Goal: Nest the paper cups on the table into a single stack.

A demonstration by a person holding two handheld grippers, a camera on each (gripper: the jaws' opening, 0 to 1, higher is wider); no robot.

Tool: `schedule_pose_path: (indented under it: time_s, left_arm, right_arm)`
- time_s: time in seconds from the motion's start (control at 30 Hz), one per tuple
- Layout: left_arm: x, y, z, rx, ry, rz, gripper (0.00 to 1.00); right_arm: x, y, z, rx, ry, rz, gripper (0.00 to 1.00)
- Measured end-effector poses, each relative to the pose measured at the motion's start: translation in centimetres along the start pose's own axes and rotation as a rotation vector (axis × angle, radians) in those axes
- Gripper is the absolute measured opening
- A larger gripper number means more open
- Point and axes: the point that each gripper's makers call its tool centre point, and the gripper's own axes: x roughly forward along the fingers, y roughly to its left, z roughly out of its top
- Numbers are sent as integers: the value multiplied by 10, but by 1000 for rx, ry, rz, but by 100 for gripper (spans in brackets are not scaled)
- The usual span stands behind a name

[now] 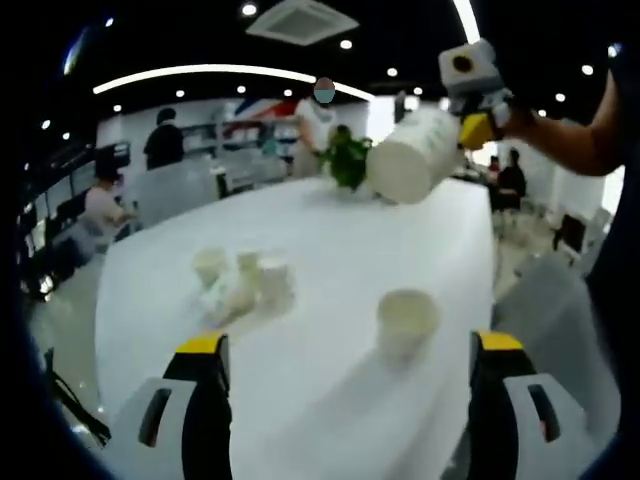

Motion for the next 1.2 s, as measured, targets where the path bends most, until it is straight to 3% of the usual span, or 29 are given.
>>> schedule_pose_path:
  time_s: [0.3,0.43,0.63,0.8,1.2]
  left_arm:
    - [-15,11,-12,-25,-1,63,99]
    - [-19,10,-19,-28,14,65,99]
    - [-27,9,-23,-32,22,74,99]
    - [-34,11,-26,-39,24,86,99]
    - [-45,17,-32,-54,31,111,99]
  right_arm:
    - [4,-6,-10,-7,185,-74,0]
    - [3,-4,-11,-47,244,-71,0]
    - [6,1,-24,-54,398,-27,0]
    - [11,0,-38,-103,550,-34,0]
    - [15,-8,-41,-264,731,-61,0]
